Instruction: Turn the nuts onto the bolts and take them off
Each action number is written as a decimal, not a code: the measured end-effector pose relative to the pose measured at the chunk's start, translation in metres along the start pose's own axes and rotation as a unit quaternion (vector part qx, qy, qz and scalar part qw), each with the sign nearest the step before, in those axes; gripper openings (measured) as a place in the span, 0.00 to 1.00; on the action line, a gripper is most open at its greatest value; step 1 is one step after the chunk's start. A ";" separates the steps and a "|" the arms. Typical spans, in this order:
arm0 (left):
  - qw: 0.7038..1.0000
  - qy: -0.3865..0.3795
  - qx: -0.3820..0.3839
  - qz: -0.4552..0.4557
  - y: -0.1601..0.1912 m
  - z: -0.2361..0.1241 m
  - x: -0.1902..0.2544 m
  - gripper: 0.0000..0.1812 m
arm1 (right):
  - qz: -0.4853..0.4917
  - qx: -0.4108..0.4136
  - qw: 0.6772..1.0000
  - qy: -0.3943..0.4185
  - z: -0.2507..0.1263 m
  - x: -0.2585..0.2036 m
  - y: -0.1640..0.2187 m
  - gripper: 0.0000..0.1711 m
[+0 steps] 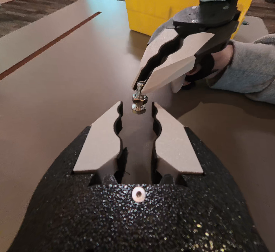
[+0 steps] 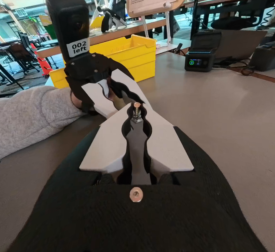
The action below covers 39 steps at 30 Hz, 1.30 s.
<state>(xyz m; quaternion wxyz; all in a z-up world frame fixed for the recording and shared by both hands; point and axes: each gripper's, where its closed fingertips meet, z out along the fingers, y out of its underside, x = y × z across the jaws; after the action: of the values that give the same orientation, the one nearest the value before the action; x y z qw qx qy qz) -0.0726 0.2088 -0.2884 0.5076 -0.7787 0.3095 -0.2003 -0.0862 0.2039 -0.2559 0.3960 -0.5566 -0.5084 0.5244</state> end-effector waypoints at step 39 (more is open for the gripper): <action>0.955 -0.077 -0.119 0.261 0.035 0.023 -0.003 0.09 | -0.073 -0.027 0.995 -0.056 -0.002 -0.036 0.007 0.23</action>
<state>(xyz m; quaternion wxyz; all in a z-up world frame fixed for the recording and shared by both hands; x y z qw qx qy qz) -0.0700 0.2166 -0.3295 0.4683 -0.7382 0.4840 0.0378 -0.0808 0.1673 -0.2558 0.3892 -0.4984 -0.5825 0.5107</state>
